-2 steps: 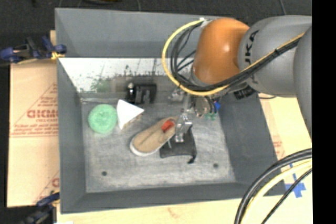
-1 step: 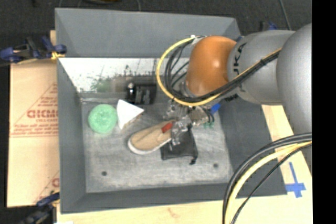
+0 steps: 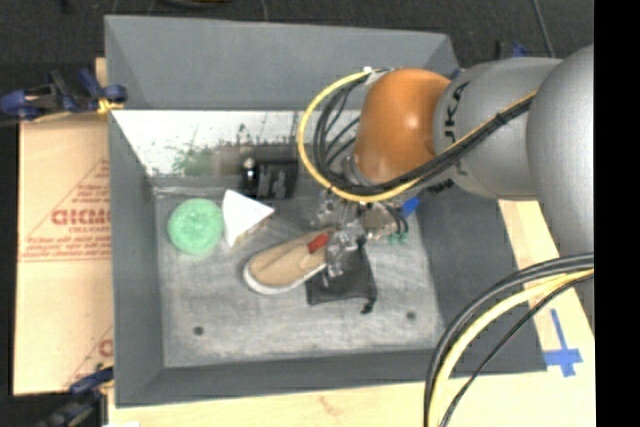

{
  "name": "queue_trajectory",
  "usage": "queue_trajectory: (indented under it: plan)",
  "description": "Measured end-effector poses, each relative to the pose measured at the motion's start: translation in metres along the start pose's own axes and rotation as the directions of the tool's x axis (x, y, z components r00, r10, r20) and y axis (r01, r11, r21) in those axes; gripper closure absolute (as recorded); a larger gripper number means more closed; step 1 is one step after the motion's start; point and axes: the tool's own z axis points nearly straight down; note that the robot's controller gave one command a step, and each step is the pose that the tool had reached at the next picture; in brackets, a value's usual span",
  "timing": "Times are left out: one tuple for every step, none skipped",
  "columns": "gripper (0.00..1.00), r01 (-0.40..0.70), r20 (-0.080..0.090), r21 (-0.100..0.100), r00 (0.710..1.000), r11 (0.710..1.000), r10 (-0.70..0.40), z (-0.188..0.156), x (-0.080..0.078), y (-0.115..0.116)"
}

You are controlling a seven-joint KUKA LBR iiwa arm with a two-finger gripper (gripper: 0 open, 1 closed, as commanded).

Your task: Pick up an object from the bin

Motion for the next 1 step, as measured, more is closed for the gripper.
queue_trajectory:
  plan:
    - [1.0,-0.04,-0.001,0.001,0.999,0.999,0.04,-0.1182,0.0035,-0.0198]
